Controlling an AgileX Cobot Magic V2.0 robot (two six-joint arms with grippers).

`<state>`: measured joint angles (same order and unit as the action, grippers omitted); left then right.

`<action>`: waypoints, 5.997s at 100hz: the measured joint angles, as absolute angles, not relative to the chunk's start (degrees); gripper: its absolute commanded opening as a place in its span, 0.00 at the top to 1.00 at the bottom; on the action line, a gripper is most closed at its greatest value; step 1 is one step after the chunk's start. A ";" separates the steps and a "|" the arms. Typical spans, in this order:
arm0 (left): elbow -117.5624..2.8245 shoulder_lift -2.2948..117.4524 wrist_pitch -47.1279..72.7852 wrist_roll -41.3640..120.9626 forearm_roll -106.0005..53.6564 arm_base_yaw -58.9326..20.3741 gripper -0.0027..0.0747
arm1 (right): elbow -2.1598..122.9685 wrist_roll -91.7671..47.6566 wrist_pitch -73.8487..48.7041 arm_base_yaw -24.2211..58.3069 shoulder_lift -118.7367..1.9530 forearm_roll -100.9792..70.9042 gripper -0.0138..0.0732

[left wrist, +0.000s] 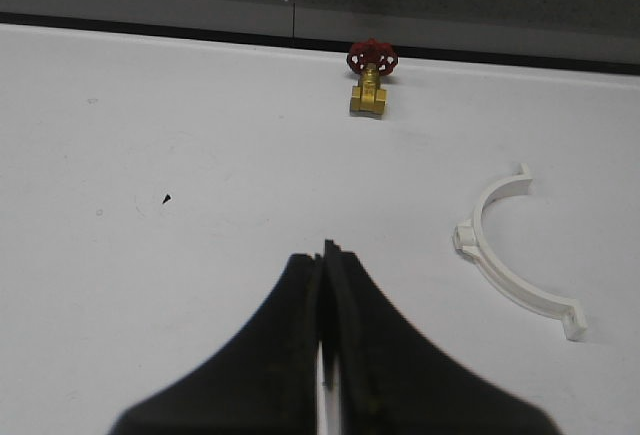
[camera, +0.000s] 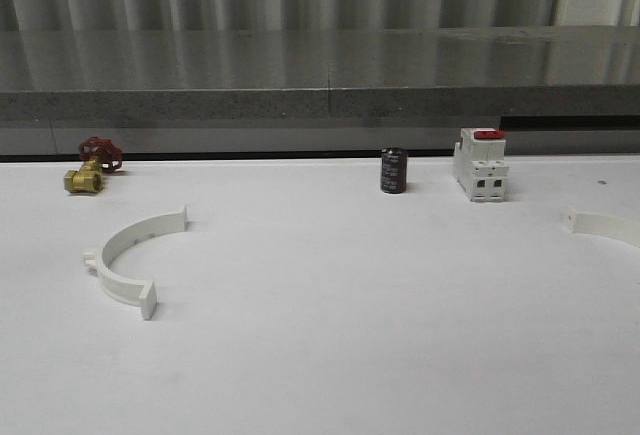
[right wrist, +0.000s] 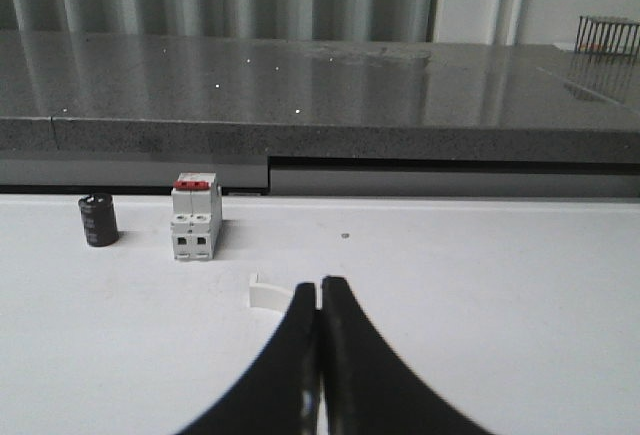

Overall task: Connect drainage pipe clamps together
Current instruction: 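Move the right gripper toward the other white clamp half, then grasp the second clamp half's tab with the right gripper and lift, then carry the held clamp half to the placed half and align ends, then lower the clamp half to close the ring and open the right gripper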

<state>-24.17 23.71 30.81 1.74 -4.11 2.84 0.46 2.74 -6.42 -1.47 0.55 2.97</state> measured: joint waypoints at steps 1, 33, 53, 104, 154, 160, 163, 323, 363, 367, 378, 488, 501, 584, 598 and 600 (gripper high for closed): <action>-24.05 23.39 30.90 1.74 -4.11 2.84 0.99 | 0.95 2.74 -7.25 -1.32 0.55 2.97 0.92; -23.05 16.81 31.48 1.74 -4.50 2.84 0.99 | 17.70 2.74 -26.90 -0.48 -10.33 2.97 0.92; -23.05 16.81 31.73 1.74 -4.58 2.84 0.99 | 28.52 2.86 -36.52 0.12 -26.21 2.97 0.82; -23.05 16.81 31.93 1.74 -4.58 2.84 0.99 | 43.80 5.96 -42.21 0.45 -59.84 2.74 0.26; -23.05 16.81 31.93 1.79 -4.58 2.84 0.99 | 62.34 8.22 -51.51 -4.46 -92.39 -2.12 0.26; -23.05 16.81 31.93 1.79 -4.58 2.84 0.99 | 64.34 7.98 -51.62 -4.72 -95.34 -2.39 0.26; -23.05 16.81 31.93 1.79 -4.58 2.84 0.99 | 65.16 7.63 -51.62 -4.72 -97.04 -2.39 0.26; -23.05 16.81 31.97 1.79 -4.63 2.84 0.99 | 72.38 15.06 -61.29 6.72 -91.55 -3.51 0.82; -23.05 16.81 32.06 1.79 -4.63 2.84 0.99 | 72.38 37.75 -60.82 24.22 -92.33 3.70 0.82; -23.05 16.81 32.06 1.79 -4.63 2.84 0.99 | 72.38 39.13 -60.70 26.08 -93.13 4.57 0.82; -23.05 16.81 32.06 1.79 -4.63 2.84 0.99 | 73.89 42.55 -60.57 30.21 -96.32 5.84 0.82; -23.05 16.81 32.06 1.79 -4.72 2.84 0.99 | 115.84 50.29 -68.05 42.73 -131.93 4.20 0.82; -23.05 16.81 32.06 1.79 -4.72 2.84 0.99 | 117.62 50.40 -67.74 42.73 -133.78 3.44 0.82; -23.05 16.81 32.06 1.79 -4.72 2.84 0.99 | 118.54 53.72 -63.11 42.73 -136.67 1.55 0.38; -23.05 16.81 32.06 1.79 -4.72 2.84 0.99 | 118.65 53.72 -63.10 42.73 -136.67 1.55 0.38; -23.05 16.81 32.06 1.79 -4.72 2.84 0.99 | 118.65 53.58 -63.10 42.73 -136.54 1.55 0.38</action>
